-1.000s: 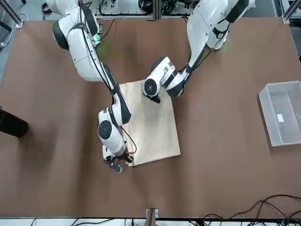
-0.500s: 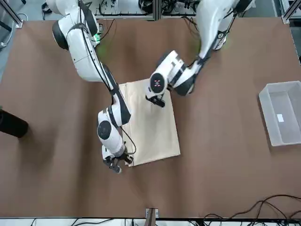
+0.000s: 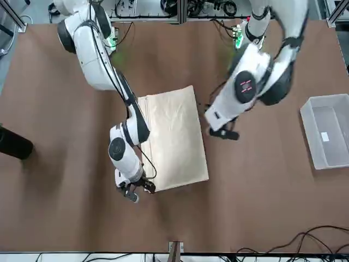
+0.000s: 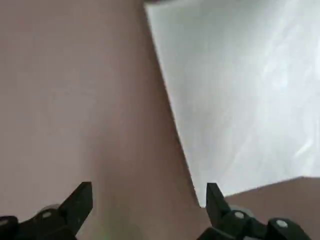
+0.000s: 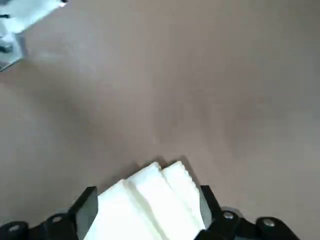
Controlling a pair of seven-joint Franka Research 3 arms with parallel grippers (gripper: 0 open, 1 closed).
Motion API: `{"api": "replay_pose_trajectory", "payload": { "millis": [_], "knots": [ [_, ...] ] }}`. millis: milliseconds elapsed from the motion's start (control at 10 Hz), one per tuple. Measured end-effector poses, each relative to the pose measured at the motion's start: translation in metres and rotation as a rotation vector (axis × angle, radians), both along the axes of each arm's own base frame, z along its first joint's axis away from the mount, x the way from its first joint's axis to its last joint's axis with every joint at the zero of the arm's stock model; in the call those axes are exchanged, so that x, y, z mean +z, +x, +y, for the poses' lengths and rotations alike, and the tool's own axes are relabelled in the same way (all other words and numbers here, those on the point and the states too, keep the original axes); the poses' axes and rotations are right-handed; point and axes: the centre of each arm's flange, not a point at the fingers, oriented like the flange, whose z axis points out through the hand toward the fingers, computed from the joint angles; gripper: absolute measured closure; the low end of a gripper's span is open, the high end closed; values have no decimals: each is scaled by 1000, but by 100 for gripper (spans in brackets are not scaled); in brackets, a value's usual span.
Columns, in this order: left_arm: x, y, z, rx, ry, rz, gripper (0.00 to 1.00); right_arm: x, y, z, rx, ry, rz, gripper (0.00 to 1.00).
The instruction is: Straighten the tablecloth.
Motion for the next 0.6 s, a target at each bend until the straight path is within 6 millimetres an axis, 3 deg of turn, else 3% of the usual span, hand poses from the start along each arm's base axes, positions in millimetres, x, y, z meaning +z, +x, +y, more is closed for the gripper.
{"api": "replay_pose_trajectory", "payload": {
  "millis": [300,400,600],
  "knots": [
    [87,-2,81,17,8,-103,0,41,-12,-19,204,-22,44,3],
    [106,-5,100,29,13,-129,0,53,-20,-27,243,20,62,3],
    [126,-9,119,58,18,-163,0,67,-37,-68,308,158,110,3]
  ]
}}
